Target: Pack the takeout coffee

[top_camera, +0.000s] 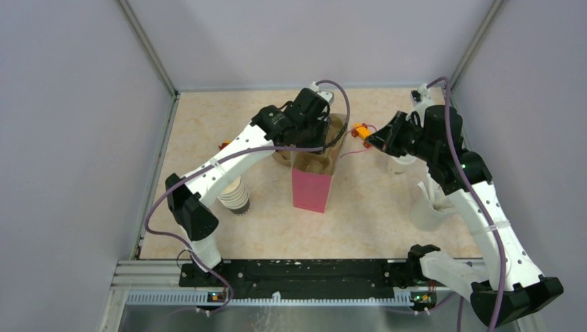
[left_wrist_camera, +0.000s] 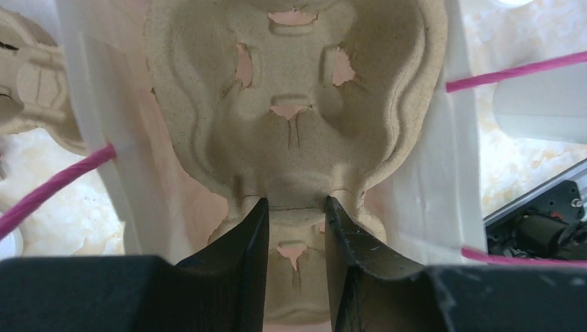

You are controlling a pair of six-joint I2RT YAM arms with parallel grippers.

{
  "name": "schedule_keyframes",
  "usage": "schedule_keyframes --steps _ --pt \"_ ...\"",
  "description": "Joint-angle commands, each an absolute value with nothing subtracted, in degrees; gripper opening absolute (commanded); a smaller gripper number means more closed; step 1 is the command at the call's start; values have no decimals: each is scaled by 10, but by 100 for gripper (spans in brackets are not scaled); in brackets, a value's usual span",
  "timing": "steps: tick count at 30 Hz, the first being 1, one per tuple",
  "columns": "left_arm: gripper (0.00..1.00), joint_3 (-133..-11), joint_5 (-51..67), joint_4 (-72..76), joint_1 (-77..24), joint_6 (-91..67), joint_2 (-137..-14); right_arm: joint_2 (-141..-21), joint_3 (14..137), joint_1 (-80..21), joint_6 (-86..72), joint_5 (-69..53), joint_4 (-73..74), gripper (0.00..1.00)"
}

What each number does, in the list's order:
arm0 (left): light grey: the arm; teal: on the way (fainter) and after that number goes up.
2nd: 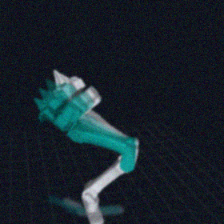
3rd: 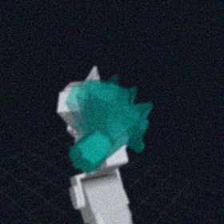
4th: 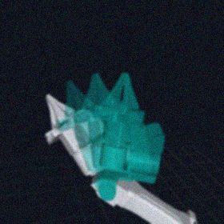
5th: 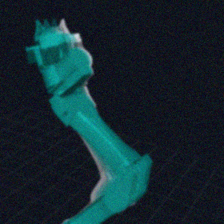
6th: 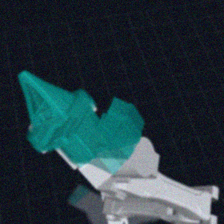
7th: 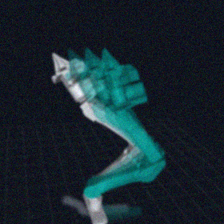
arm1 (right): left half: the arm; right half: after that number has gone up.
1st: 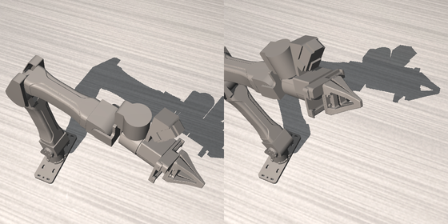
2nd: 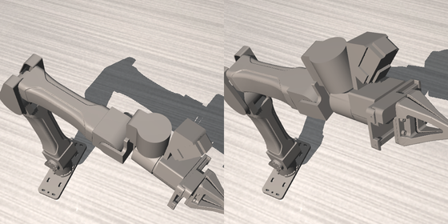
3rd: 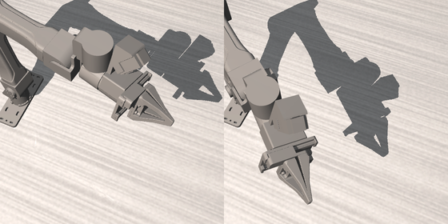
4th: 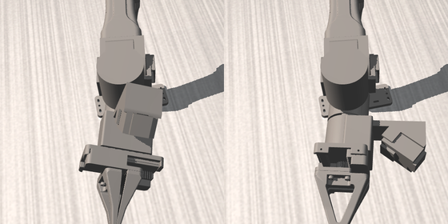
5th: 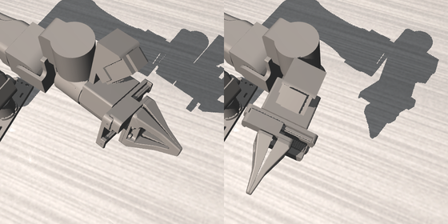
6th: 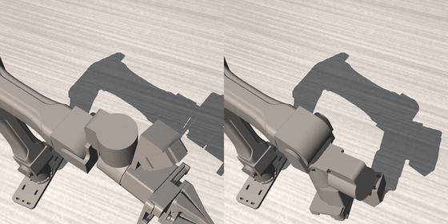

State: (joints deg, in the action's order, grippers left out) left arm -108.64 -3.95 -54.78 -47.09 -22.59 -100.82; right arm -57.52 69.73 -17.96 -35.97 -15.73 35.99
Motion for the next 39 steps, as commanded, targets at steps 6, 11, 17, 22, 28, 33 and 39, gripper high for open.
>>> schedule_keyframes --steps 6,11,17,22,28,33,39 --pt "24 -1118 -36 -596 -471 -226 -1058 -581 704 -181 -351 -177 322 0" --pt "30 -1142 -29 -612 -470 -224 -1066 -581 700 -181 -353 -182 321 0" --pt "43 -1176 -13 -601 -470 -228 -1054 -584 698 -181 -353 -185 317 0" --pt "75 -1198 -8 -557 -470 -239 -1028 -585 692 -181 -358 -193 311 0" --pt "99 -1158 8 -461 -470 -246 -962 -587 694 -181 -354 -198 314 5" --pt "99 -1171 42 -423 -469 -249 -935 -591 713 -181 -352 -195 326 34" --pt "99 -1187 23 -445 -460 -241 -910 -592 767 -182 -373 -189 360 61"
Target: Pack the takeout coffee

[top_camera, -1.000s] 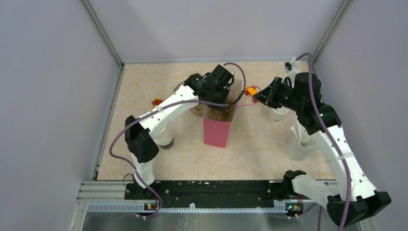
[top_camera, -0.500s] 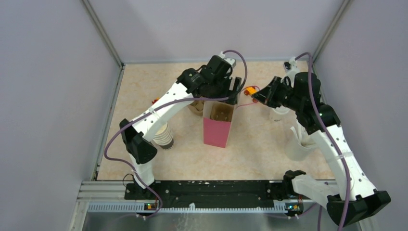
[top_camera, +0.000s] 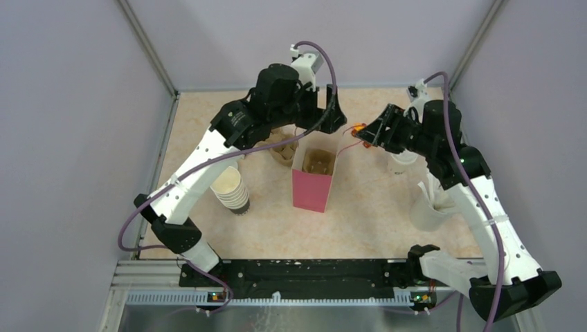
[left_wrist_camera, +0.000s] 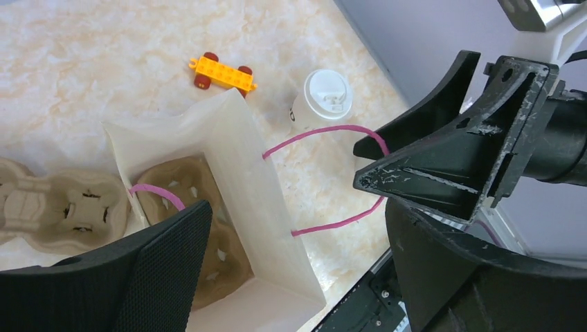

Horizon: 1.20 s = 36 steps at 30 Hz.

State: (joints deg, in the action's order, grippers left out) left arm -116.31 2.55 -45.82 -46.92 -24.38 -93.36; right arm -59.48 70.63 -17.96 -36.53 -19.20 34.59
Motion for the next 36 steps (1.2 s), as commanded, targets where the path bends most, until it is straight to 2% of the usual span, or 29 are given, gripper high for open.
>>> schedule_keyframes --steps 1,5,7,10,15,22,26,36 --pt "99 -1199 19 -463 -453 -239 -912 -592 778 -181 -374 -184 370 65" --pt "99 -1269 -23 -558 -422 -224 -939 -583 815 -181 -372 -158 401 83" --pt "99 -1276 -33 -582 -405 -216 -944 -581 830 -181 -364 -140 409 86" --pt "99 -1251 -26 -586 -368 -203 -936 -582 845 -181 -351 -106 424 86" --pt "99 -1212 101 -531 -322 -106 -958 -580 853 -181 -346 -56 437 82" --pt "94 -1207 238 -456 -306 79 -1027 -576 845 -181 -351 -77 462 79" --pt "77 -1210 365 -388 -268 50 -1074 -575 846 -180 -350 -80 479 78" --pt "80 -1193 502 -329 -267 143 -1111 -593 860 -181 -336 -89 494 78"
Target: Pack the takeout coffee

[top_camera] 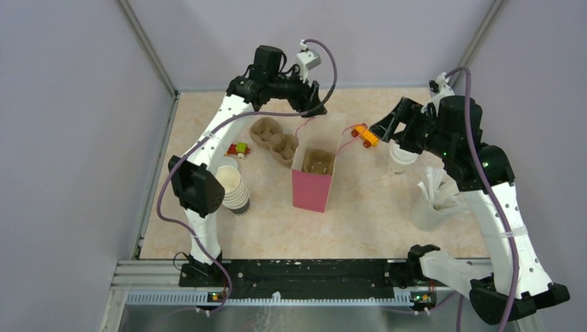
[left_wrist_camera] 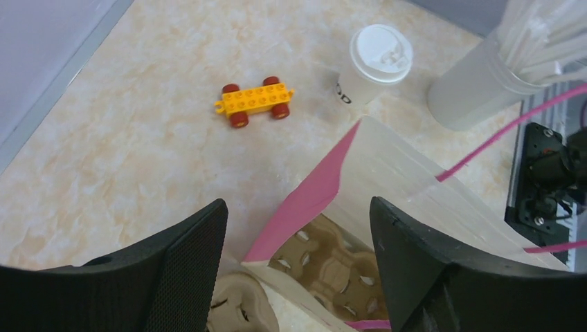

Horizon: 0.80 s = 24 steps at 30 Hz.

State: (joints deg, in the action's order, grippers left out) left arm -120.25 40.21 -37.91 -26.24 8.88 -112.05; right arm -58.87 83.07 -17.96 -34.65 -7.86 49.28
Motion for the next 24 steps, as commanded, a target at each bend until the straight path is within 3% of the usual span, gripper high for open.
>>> schedule_keyframes --steps 1,10,13,16,20,23,24 --pt "80 -1187 518 -327 -267 153 -1109 -592 858 -180 -335 -90 495 78" --pt "71 -1153 481 -361 -291 240 -1110 -587 849 -181 -320 -91 491 78" --pt "58 -1168 461 -365 -295 249 -1119 -589 853 -181 -313 -93 494 78" --pt "36 -1172 443 -351 -297 242 -1113 -586 853 -181 -309 -96 498 78" --pt "14 -1171 416 -340 -302 221 -1100 -579 847 -181 -307 -93 495 78" --pt "0 -1169 388 -348 -305 195 -1086 -573 836 -181 -305 -89 490 78" --pt "0 -1169 373 -352 -308 180 -1081 -571 832 -181 -303 -86 489 78"
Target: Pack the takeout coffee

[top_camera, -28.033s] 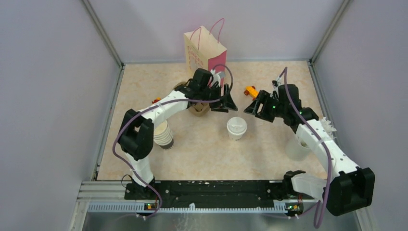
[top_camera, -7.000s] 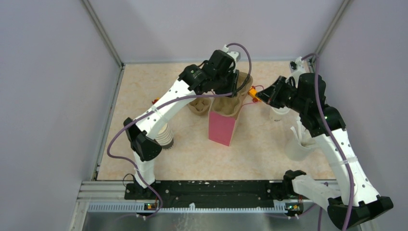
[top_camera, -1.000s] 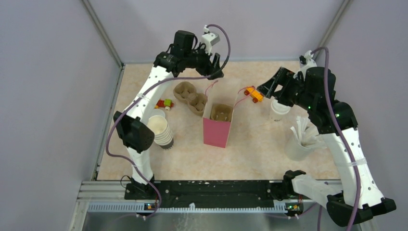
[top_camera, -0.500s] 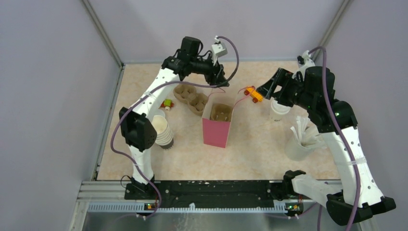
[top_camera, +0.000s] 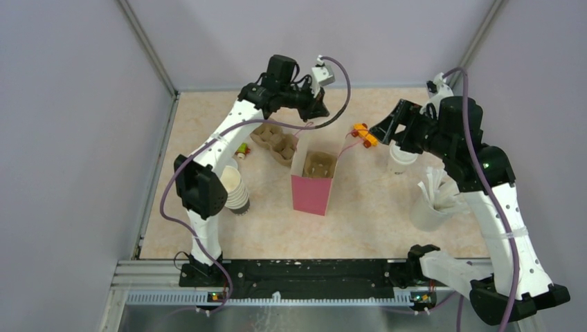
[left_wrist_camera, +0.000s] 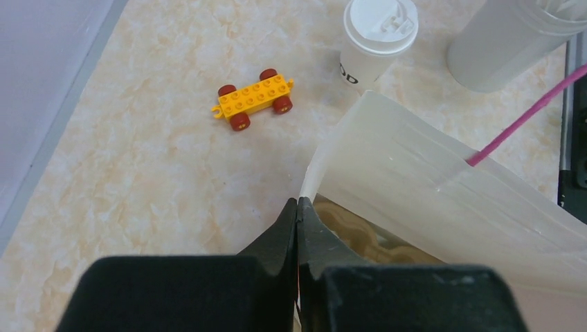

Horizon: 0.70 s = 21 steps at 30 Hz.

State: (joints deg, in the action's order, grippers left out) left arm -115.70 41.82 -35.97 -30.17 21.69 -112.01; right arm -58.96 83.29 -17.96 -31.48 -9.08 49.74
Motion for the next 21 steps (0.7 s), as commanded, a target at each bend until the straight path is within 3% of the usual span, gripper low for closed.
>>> schedule_keyframes --steps 1,11,21 --pt "0 -1169 364 -356 -310 165 -1076 -568 826 -180 -301 -84 488 78" --pt "0 -1071 190 -309 -313 -162 -977 -586 823 -181 -289 -72 479 82" --pt "0 -1053 81 -369 -345 -286 -950 -582 811 -181 -285 -61 470 83"
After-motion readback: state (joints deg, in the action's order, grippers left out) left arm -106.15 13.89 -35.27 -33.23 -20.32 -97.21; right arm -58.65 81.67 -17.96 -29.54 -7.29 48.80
